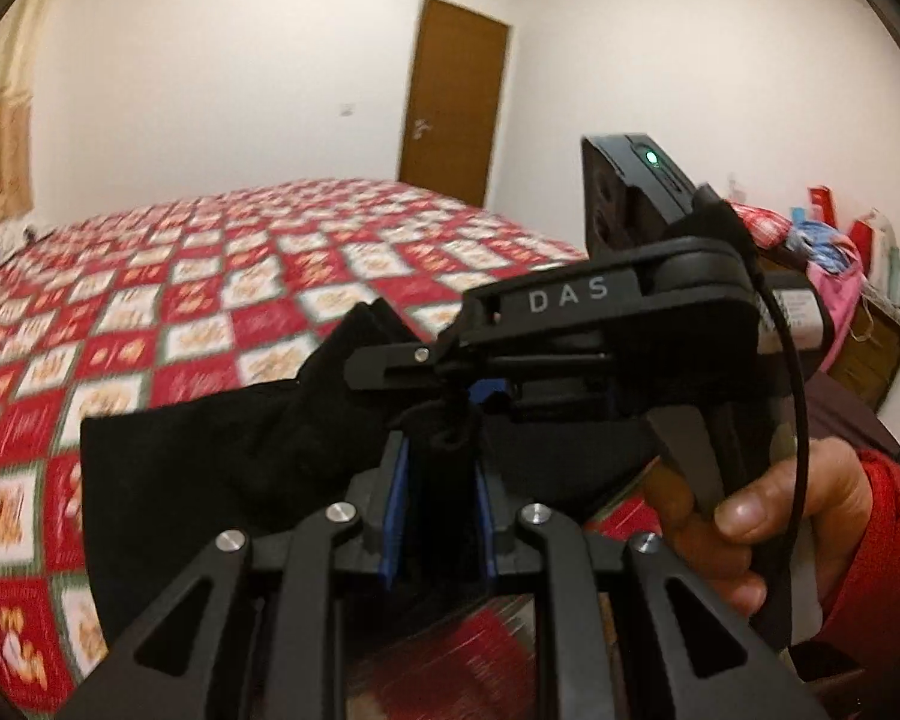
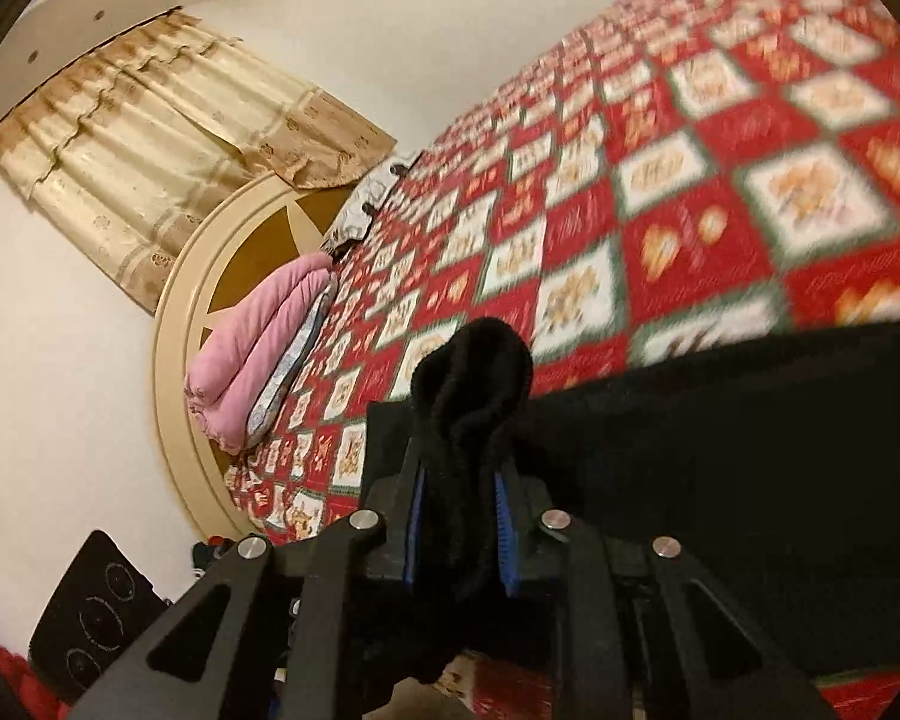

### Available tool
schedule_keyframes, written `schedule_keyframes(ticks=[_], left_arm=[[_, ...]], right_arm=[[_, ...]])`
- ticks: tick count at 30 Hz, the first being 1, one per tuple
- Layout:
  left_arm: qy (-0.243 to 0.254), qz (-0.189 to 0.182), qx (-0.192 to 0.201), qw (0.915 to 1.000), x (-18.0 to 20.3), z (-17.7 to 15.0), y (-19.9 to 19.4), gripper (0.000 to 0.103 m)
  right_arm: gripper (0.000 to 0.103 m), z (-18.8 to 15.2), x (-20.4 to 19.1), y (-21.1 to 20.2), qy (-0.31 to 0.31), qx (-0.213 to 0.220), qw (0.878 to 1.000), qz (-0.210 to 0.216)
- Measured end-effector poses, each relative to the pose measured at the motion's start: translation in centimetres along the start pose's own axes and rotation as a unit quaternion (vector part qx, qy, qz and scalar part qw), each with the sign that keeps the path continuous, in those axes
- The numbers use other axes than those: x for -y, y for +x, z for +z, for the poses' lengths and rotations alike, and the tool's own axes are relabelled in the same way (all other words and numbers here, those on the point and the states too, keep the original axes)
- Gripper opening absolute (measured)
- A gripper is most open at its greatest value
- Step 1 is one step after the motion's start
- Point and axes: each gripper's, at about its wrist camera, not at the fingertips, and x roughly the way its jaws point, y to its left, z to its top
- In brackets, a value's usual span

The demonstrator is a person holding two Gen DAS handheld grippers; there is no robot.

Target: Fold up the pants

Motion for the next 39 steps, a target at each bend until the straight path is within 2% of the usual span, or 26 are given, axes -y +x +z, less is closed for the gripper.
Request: schedule_keyframes(ticks=[7, 10, 19, 24, 30, 36, 39], left_arm=[[0.051, -0.040, -0.001, 0.9979, 6.0, 2.5, 2.9, 0.021], [0.070, -0.049, -0.006, 0.9963, 8.0, 2.6, 4.3, 0.021], [0.091, -0.062, -0.026, 0.9935, 12.0, 2.5, 7.9, 0.021], [0.083, -0.075, -0.030, 0.9933, 12.9, 2.4, 8.7, 0.021], [0.079, -0.085, -0.033, 0.9927, 13.9, 2.7, 9.8, 0.021], [0.084, -0.101, -0.054, 0.9898, 14.9, 1.9, 11.0, 0.021], [0.092, -0.106, -0.077, 0.9871, 14.9, 1.0, 10.9, 0.021]], right_arm=[[0.020, 1.8, 3.6, -6.9, -0.020, 0.009, 0.998, -0.059], [0.020, 2.0, 6.1, -8.6, -0.003, 0.008, 0.997, -0.071], [0.020, 2.0, 9.7, -9.1, -0.005, -0.015, 0.995, -0.101], [0.016, 1.8, 10.3, -10.2, -0.004, 0.003, 0.996, -0.090], [0.015, 2.1, 11.9, -11.6, 0.008, 0.014, 0.994, -0.104], [0.016, 1.4, 14.4, -10.9, 0.013, -0.007, 0.989, -0.150], [0.016, 0.8, 15.5, -10.9, 0.026, 0.009, 0.990, -0.141]])
